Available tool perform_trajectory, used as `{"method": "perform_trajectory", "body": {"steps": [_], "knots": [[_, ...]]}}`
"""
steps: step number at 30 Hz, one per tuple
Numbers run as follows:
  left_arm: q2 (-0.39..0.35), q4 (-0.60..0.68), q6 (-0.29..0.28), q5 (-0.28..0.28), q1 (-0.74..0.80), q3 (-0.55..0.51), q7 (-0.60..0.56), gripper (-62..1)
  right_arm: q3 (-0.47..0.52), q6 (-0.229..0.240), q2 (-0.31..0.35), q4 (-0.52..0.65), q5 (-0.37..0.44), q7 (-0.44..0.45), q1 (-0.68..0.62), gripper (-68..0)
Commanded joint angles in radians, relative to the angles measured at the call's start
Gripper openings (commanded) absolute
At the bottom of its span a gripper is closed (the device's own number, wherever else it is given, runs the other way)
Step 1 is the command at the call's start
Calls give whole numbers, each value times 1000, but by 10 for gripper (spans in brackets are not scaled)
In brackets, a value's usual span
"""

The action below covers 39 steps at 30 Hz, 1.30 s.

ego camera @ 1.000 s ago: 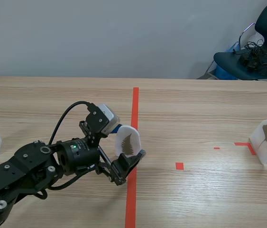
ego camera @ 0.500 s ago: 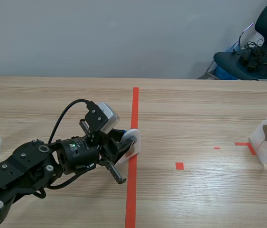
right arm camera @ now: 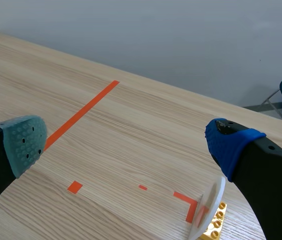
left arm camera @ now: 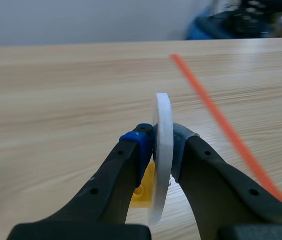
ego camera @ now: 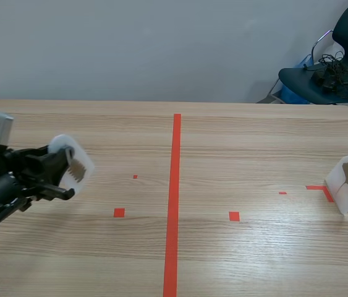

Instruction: Do the leaf sorting experiment

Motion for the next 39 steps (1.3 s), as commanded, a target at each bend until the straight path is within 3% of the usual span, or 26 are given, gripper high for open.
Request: {"method": "perform_trajectory", "body": {"steps": [1, 6, 11, 17, 25, 30, 34, 39], "knots": [[-3, -22, 27, -14, -11, -5, -18, -554, 3, 0, 0, 10, 18, 9, 11, 4], [-22, -92, 113, -70, -33, -58, -23, -554, 3, 0, 0, 10, 18, 9, 11, 4], [-31, -204, 139, -70, -119, -63, -30, -554, 3, 0, 0, 10, 18, 9, 11, 4], [-56, -330, 244, -70, -202, -66, -57, -554, 3, 0, 0, 10, 18, 9, 11, 4], [-105, -367, 248, -70, -206, -98, -51, -540, 3, 1, 0, 10, 18, 9, 11, 4], [-105, -367, 246, -70, -205, -98, -48, -430, 3, 1, 0, 10, 18, 9, 11, 4], [-108, -358, 205, -69, -193, -98, -48, -336, 3, 1, 0, 10, 18, 9, 11, 4], [-137, -273, 194, -69, -153, -98, -45, -306, 3, 1, 0, 10, 18, 9, 11, 4]]}}
